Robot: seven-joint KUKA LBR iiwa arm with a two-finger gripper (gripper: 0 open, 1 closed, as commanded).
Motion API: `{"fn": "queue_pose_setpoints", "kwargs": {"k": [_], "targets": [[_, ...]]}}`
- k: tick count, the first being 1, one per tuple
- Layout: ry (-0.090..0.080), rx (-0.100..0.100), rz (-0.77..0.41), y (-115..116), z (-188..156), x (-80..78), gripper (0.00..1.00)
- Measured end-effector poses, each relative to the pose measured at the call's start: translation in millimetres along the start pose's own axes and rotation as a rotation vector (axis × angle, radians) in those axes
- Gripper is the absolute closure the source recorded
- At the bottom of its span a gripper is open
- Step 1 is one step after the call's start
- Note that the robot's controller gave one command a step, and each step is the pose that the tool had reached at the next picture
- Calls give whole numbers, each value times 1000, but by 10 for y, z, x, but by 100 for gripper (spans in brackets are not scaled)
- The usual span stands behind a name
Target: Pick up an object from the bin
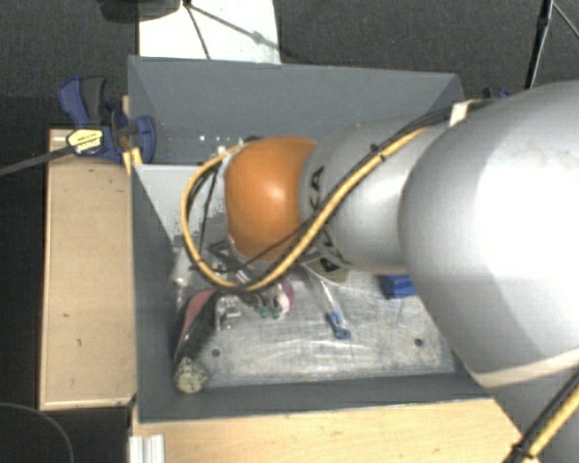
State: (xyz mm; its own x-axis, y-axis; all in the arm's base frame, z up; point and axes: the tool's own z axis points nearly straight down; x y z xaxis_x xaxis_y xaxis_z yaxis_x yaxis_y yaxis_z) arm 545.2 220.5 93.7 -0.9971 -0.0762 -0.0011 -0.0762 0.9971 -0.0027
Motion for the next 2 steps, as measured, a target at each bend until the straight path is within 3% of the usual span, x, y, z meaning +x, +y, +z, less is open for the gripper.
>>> {"fn": "queue_pose_setpoints", "kwargs": {"k": [1,2], "targets": [[1,-3,1,18,0,6,0],[0,0,2,1,1,1,100]]}}
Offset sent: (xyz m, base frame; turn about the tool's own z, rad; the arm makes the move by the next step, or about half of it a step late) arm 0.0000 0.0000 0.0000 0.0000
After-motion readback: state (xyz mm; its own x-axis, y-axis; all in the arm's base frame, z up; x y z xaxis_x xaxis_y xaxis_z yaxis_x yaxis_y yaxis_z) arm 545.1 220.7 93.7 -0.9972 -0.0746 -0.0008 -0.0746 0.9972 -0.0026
